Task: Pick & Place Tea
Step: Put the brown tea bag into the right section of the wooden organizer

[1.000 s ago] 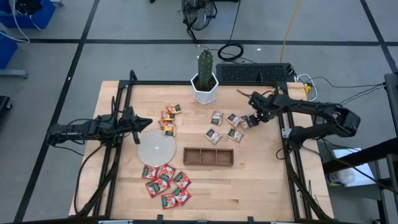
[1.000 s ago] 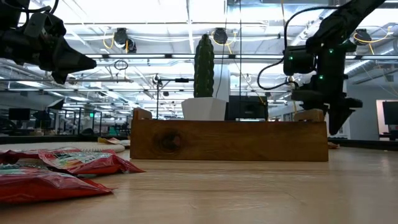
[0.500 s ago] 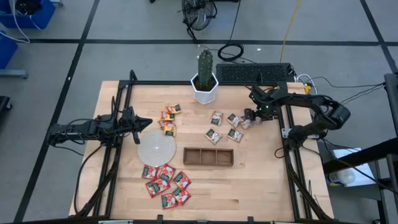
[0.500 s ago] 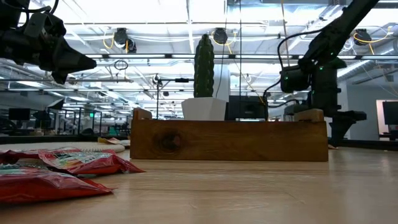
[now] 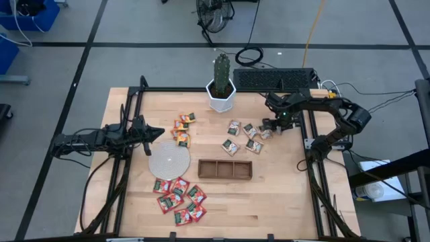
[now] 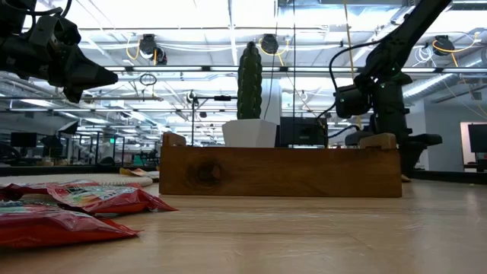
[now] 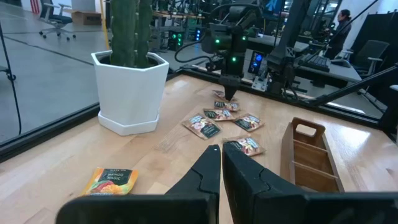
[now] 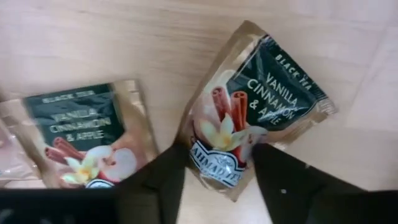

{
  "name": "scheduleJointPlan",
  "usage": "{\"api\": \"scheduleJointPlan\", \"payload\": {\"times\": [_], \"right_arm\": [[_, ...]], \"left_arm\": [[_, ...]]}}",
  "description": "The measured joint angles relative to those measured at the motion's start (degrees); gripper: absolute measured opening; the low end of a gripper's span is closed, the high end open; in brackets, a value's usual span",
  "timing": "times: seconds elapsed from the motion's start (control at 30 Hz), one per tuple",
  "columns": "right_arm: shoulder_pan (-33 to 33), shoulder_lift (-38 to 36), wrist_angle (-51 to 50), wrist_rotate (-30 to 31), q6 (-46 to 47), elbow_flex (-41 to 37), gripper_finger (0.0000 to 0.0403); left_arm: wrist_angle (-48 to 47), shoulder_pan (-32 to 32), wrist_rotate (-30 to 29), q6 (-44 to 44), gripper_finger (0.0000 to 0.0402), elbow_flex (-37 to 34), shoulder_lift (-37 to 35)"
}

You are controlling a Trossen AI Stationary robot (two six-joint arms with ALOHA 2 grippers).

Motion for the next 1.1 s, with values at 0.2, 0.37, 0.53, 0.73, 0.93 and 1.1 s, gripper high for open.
{"api": "scheduleJointPlan", "payload": {"times": [0.2,0.37,0.53,0.73,0.93,1.1], "right_arm": [[3.5,0.0,2.5,0.9,-0.7,0.0,0.0041],[7.9,-3.6,3.7,5.4,-1.2,-0.1,0.0026],[14.1,-13.2,3.4,11.2,1.6,-0.5,0.0026],[30.6,-22.6,12.0,24.5,8.8,-0.4,0.0026],[51.0,-20.0,26.0,41.8,13.2,-0.3,0.0026],[60.3,-12.6,34.0,48.7,12.2,2.9,0.0026]], "left_arm": [[0.0,0.0,0.0,0.0,0.0021,0.0,0.0],[0.0,0.0,0.0,0.0,0.0021,0.0,0.0],[0.0,0.0,0.0,0.0,0.0021,0.0,0.0],[0.0,0.0,0.0,0.0,0.0021,0.0,0.0],[0.0,0.0,0.0,0.0,0.0021,0.0,0.0],[0.0,0.0,0.0,0.0,0.0021,0.0,0.0]]}}
